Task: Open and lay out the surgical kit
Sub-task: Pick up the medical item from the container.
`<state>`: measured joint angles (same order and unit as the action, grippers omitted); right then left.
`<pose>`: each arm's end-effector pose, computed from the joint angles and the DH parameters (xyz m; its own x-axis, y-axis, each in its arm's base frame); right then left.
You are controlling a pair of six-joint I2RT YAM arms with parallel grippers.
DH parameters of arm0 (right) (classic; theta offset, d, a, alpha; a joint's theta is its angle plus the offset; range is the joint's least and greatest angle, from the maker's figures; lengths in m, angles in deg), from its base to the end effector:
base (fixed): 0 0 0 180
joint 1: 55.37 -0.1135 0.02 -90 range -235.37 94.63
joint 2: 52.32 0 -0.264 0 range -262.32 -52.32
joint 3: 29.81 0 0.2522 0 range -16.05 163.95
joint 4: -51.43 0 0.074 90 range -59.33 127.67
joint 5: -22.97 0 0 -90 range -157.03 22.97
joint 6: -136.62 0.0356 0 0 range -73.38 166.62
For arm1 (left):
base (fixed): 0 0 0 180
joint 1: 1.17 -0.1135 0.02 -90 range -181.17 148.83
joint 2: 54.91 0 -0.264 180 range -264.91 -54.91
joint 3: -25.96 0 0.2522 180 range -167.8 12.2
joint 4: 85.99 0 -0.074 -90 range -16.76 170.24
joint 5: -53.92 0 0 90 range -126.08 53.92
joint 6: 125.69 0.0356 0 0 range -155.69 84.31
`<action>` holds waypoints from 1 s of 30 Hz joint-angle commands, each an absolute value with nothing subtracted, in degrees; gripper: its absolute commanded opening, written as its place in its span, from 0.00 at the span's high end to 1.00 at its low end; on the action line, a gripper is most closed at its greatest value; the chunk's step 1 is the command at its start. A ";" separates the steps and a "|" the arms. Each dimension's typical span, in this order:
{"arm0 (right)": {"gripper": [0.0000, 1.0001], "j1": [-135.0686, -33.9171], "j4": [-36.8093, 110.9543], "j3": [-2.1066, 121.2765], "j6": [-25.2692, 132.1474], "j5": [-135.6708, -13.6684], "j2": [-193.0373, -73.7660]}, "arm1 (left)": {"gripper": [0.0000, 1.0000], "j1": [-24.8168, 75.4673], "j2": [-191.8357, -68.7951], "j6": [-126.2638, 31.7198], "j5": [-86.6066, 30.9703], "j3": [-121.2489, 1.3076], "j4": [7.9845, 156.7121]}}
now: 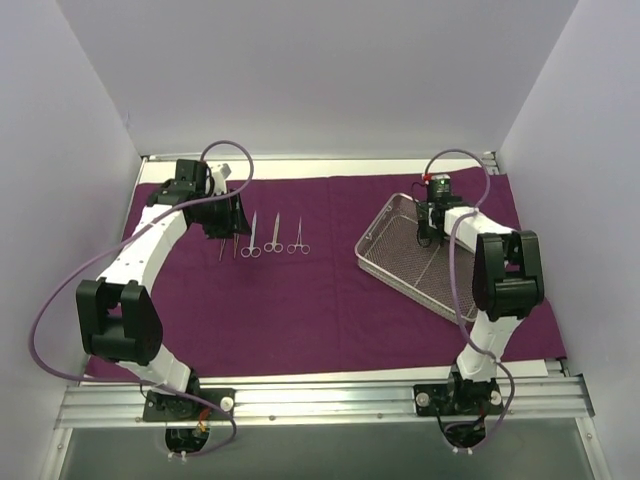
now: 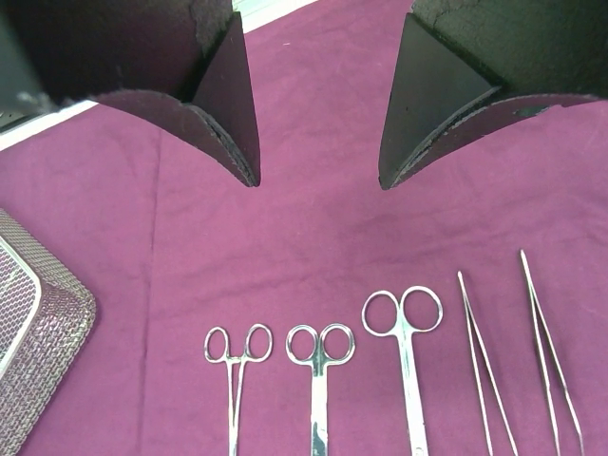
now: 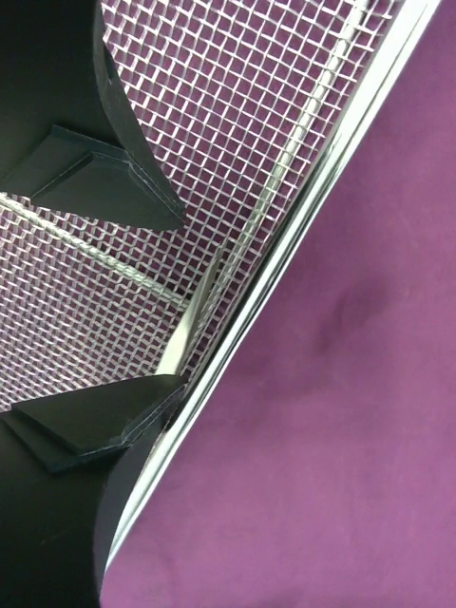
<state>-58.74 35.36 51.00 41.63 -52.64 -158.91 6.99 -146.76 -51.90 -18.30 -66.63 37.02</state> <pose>0.4031 0.0149 0.1844 -0.6746 -0.1241 -0.7276 0.0694 0.9707 -0.2300 0.3357 -0.0591 0.2909 -0.8749 -0.1431 -0.4626 0.0613 0.9149 -0.3989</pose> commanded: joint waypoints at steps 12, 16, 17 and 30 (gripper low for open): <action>0.32 -56.86 38.73 49.16 33.35 -58.23 -165.78 | 0.37 7.35 -143.50 -51.25 -15.78 -64.36 39.38; 0.29 -56.51 35.21 49.34 31.77 -66.05 -167.10 | 0.37 7.35 -143.15 -50.90 -15.69 -64.88 38.76; 0.28 -56.33 34.86 49.17 31.16 -69.46 -167.63 | 0.37 7.44 -142.89 -50.81 -15.51 -65.06 38.85; 0.61 -55.63 32.48 46.18 31.33 -79.33 -164.65 | 0.37 7.09 -142.10 -50.46 -14.46 -63.65 39.64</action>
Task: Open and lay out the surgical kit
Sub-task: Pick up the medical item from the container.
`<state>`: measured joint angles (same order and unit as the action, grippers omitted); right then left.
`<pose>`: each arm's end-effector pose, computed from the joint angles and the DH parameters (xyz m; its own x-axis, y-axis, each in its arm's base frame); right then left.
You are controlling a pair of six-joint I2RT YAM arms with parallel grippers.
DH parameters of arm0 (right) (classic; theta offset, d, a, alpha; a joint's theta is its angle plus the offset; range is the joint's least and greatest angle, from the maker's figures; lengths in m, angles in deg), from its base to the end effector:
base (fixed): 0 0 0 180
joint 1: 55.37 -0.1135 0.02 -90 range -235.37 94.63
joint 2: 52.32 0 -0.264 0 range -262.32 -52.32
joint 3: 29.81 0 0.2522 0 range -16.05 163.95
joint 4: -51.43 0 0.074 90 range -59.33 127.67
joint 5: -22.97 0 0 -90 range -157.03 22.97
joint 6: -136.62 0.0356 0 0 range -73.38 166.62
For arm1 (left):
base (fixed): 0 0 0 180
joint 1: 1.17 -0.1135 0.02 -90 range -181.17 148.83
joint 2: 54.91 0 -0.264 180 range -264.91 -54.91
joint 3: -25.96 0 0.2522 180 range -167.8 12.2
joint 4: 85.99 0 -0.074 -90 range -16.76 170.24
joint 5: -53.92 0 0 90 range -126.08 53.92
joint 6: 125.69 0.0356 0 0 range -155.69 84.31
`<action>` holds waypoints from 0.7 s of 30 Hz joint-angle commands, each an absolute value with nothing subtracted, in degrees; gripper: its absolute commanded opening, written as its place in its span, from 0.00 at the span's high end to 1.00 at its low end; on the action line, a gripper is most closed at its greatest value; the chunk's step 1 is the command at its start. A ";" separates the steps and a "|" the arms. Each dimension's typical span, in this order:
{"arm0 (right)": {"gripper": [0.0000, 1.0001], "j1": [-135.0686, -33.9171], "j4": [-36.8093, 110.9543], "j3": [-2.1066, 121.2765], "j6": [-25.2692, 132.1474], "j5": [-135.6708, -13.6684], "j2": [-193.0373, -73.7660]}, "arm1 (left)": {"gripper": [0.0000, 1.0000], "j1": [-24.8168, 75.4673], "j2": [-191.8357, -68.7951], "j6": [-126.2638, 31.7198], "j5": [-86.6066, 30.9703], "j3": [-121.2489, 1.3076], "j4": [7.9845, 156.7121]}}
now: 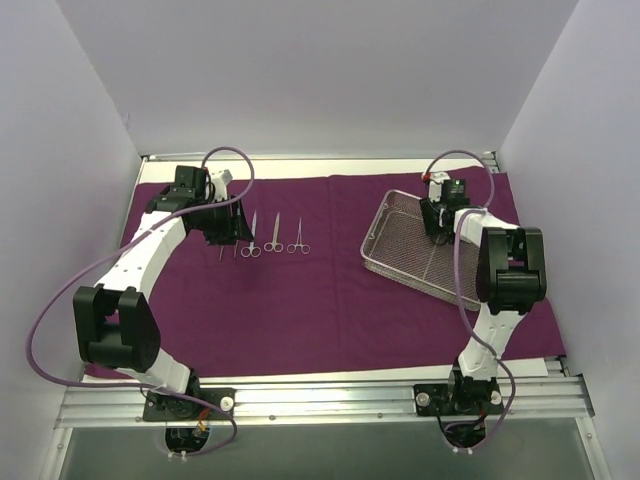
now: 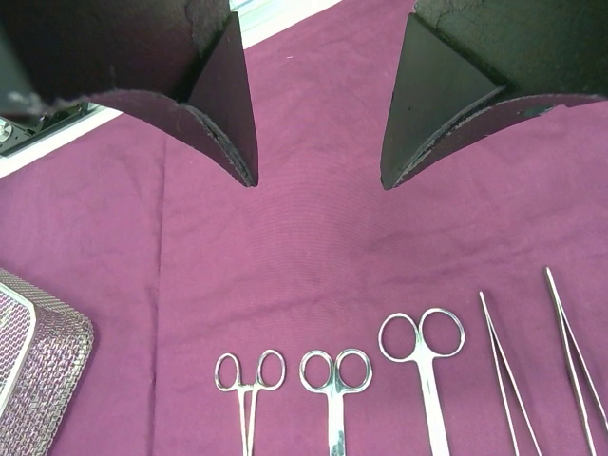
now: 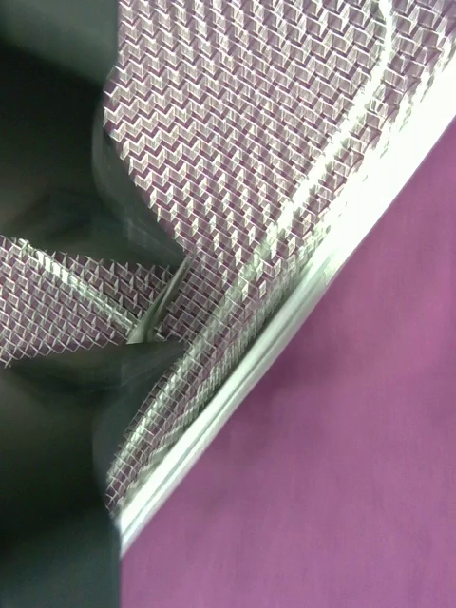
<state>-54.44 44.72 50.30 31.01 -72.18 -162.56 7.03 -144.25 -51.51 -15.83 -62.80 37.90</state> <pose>0.4171 -0.0036 0.1690 -0.5624 -0.2589 -0.7853 -0.2149 0.9628 -0.1635 0.3230 -0.0590 0.2852 -0.8836 -0.1311 -0.4495 0.0843 0.8998 -0.4280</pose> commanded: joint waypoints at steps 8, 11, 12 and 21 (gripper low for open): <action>0.91 -53.96 28.88 43.37 35.72 -79.60 -154.20 | 0.37 7.09 -143.06 -50.11 -14.11 -65.85 38.50; 0.93 -53.78 27.74 41.79 37.83 -77.24 -150.07 | 0.37 7.09 -144.03 -49.93 -14.19 -67.34 38.23; 0.99 -53.87 27.82 41.61 38.71 -76.01 -149.27 | 0.37 7.00 -144.20 -49.76 -14.28 -68.13 38.06; 1.00 -54.49 21.94 49.42 53.36 -71.69 -149.01 | 0.37 7.17 -148.25 -51.24 -7.53 -71.74 37.52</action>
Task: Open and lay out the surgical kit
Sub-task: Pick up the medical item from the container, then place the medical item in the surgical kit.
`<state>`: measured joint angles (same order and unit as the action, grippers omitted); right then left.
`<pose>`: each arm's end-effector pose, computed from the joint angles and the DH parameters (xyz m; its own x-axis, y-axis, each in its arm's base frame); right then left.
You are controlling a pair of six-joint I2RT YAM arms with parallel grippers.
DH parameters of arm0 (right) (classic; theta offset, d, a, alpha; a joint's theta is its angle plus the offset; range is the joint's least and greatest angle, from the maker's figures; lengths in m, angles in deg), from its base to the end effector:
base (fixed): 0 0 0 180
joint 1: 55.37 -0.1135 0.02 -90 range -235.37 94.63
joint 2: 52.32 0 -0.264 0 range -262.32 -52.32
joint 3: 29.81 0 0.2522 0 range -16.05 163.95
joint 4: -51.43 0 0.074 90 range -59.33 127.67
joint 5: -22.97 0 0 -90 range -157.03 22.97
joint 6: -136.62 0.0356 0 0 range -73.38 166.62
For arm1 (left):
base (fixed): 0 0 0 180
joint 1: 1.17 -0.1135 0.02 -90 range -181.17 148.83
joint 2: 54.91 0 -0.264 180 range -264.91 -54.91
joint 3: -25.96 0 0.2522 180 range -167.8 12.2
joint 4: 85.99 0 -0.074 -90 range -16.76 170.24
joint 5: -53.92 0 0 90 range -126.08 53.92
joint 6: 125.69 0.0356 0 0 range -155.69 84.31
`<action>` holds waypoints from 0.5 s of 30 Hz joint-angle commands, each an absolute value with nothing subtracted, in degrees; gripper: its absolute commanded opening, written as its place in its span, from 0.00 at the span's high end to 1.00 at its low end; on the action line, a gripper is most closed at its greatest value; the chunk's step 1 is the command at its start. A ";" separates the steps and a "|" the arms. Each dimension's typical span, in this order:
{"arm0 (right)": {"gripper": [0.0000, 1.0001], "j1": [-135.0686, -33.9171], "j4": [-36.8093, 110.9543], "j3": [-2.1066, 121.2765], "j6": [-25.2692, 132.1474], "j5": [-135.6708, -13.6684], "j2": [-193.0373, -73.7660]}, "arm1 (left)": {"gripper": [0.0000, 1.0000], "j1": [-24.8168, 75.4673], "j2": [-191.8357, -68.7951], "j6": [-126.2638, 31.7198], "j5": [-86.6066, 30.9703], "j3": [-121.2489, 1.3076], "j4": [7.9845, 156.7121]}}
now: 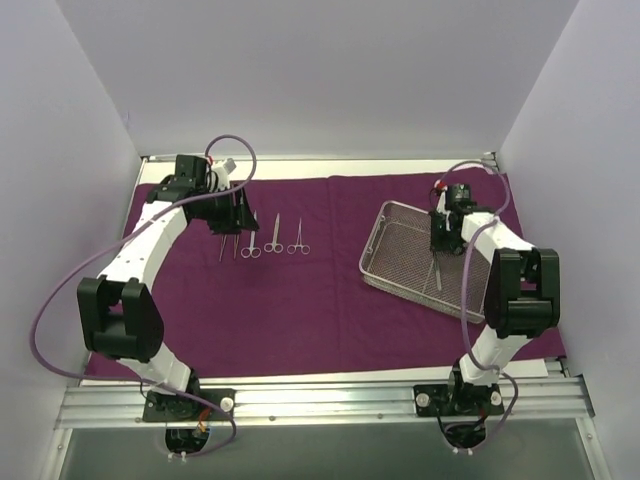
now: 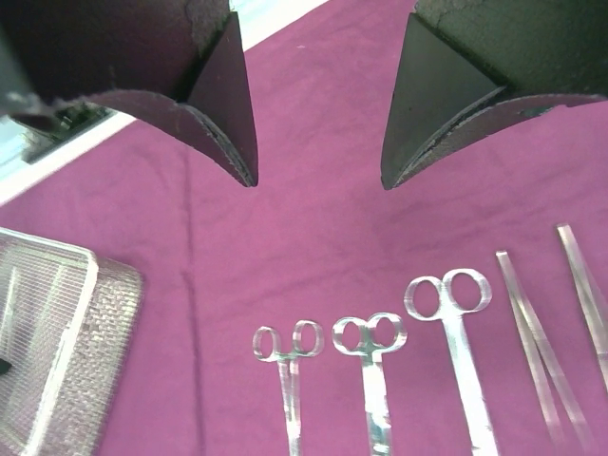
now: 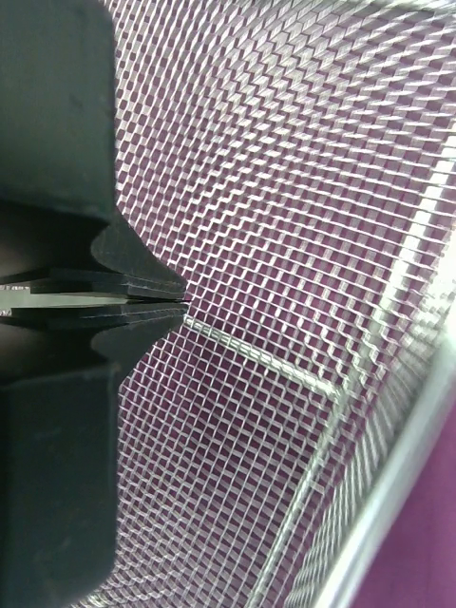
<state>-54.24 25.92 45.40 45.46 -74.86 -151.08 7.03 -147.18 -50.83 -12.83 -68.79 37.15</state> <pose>0.3630 -0.0023 0.1911 -0.7537 -0.0052 -0.6572 -0.0850 0.9923 0.0896 0.3390 -0.0631 0.3015 -0.8703 -0.1170 -0.4784 0.1360 0.8765 -0.4619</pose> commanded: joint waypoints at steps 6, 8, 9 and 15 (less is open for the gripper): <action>1.00 -59.05 17.99 59.61 59.45 -76.42 -146.36 | 0.33 7.53 -149.92 -62.19 14.78 -64.19 54.90; 1.00 -61.06 17.46 62.60 61.56 -83.85 -146.98 | 0.33 7.88 -150.18 -66.43 20.05 -61.82 64.37; 1.00 -62.12 18.41 65.22 62.61 -86.43 -147.24 | 0.33 8.31 -150.36 -69.50 21.04 -61.11 67.03; 1.00 -71.43 23.33 72.62 73.77 -87.95 -147.77 | 0.33 12.08 -152.20 -71.29 15.19 -66.88 66.37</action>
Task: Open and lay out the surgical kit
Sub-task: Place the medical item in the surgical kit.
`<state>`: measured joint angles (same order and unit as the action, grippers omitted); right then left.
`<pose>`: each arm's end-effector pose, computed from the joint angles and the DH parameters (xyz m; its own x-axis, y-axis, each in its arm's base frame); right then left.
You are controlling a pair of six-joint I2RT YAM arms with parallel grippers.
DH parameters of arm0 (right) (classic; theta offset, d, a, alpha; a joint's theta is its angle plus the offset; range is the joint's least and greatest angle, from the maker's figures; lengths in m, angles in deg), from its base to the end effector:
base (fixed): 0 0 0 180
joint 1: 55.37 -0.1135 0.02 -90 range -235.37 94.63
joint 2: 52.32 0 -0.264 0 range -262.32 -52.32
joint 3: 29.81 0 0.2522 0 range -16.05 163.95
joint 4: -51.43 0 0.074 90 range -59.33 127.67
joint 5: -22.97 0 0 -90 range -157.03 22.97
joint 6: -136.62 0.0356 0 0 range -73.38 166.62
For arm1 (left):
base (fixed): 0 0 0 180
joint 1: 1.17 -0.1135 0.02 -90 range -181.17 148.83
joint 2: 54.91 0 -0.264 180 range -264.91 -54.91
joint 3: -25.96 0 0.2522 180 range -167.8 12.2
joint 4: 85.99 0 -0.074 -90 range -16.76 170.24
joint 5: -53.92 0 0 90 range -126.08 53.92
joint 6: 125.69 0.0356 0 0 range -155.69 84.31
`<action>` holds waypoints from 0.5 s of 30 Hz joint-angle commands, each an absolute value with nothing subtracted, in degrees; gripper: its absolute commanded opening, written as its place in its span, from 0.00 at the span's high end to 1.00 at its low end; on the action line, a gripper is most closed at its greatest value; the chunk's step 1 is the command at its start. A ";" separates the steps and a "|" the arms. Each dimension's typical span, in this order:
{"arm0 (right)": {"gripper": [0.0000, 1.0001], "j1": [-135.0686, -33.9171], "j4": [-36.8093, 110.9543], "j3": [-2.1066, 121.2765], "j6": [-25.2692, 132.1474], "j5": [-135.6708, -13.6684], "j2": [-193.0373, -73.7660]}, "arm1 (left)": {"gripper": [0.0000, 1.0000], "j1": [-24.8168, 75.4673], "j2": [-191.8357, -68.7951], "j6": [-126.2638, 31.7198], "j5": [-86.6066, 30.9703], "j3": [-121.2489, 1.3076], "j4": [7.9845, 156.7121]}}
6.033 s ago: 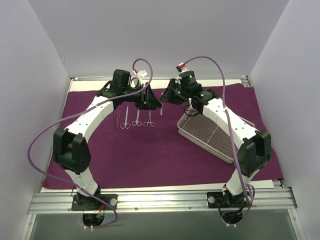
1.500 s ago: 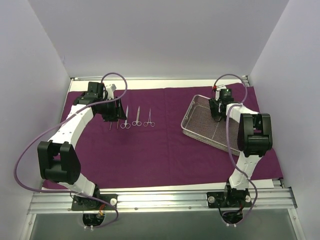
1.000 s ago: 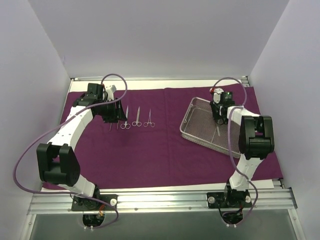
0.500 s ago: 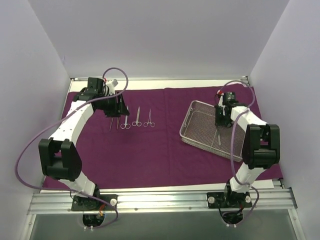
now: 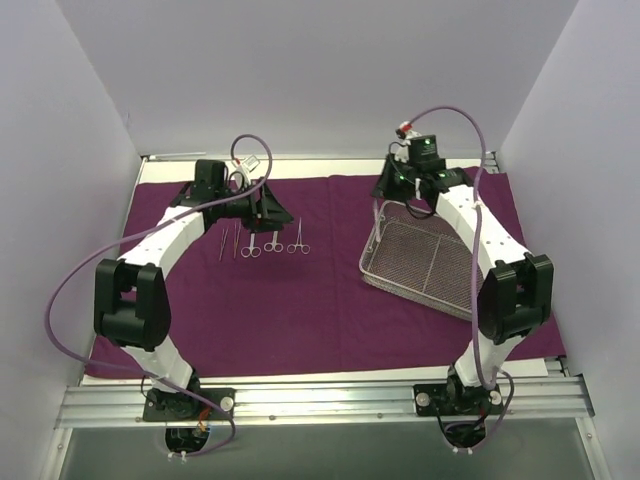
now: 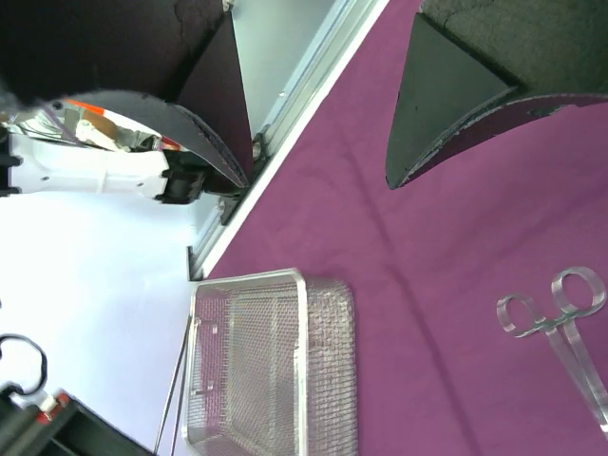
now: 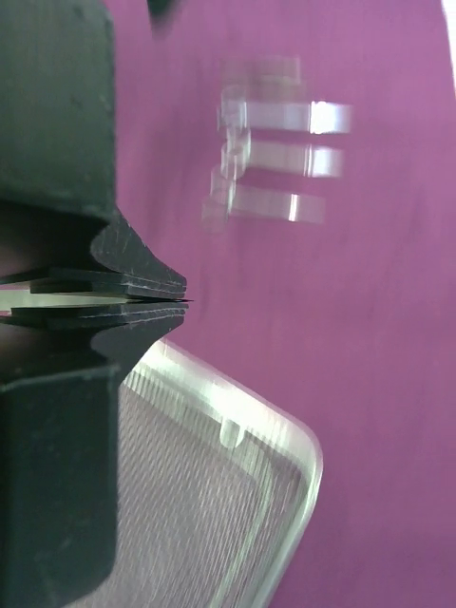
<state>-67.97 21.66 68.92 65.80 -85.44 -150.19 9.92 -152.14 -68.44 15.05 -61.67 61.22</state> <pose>0.3905 0.0988 0.3267 -0.6022 0.1848 -0.7766 -0.2953 0.8523 0.4318 0.3608 -0.0990 0.2684 -0.9270 -0.1643 -0.3372 0.2182 0.4951 -0.8410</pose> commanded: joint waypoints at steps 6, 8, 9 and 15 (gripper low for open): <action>1.00 -77.86 29.49 74.48 81.77 -82.07 -149.35 | 0.30 17.19 -154.14 -73.66 11.82 -71.99 65.31; 1.00 -78.48 30.37 74.39 82.92 -82.06 -149.88 | 0.30 18.77 -154.31 -73.92 10.77 -73.05 65.22; 1.00 -78.83 30.81 74.48 83.88 -81.88 -150.40 | 0.30 19.21 -154.75 -73.84 10.42 -73.14 64.95; 1.00 -81.99 30.38 75.27 85.12 -79.07 -150.58 | 0.29 21.50 -155.19 -72.87 6.90 -73.84 63.46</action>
